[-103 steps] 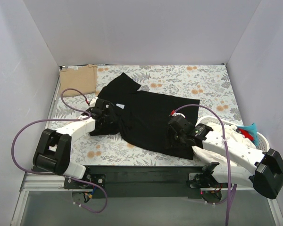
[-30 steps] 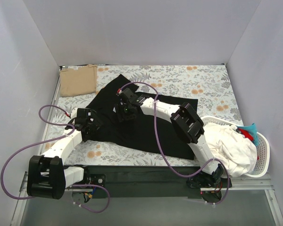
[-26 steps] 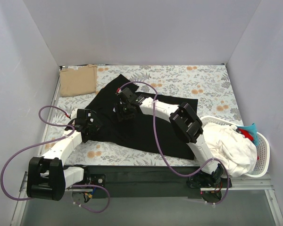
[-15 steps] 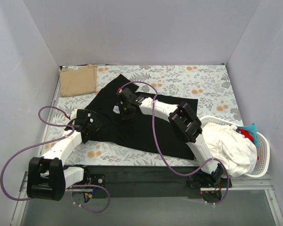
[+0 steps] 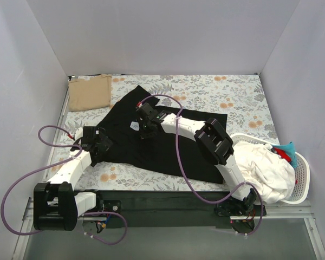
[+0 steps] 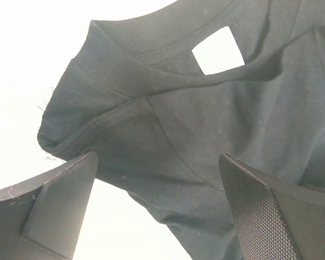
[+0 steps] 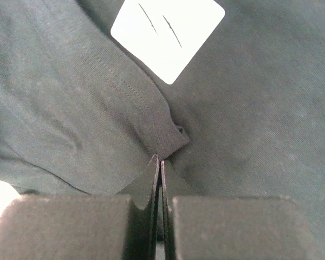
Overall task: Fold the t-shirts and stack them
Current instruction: Fold the tshirt
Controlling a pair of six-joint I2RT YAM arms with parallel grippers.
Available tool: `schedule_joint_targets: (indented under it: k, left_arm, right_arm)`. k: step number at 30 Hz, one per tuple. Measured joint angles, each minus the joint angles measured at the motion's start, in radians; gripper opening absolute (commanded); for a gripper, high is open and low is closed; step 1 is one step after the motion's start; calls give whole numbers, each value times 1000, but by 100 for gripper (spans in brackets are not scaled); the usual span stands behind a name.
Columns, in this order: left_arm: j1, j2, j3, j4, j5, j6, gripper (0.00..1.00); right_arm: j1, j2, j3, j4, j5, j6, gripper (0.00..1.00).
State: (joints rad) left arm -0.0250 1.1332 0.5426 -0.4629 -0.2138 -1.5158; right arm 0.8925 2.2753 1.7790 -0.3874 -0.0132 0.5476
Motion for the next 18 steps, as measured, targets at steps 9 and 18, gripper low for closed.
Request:
schedule_joint_targets:
  k: [9,18]
  left_arm:
    - [14,8,-10,0,1,0,95]
    - [16,11,10,-11,-7,17,93]
  right_arm:
    - [-2,-48,-74,13,23,33,1]
    - [-6,-50,-74,13,18,30,46]
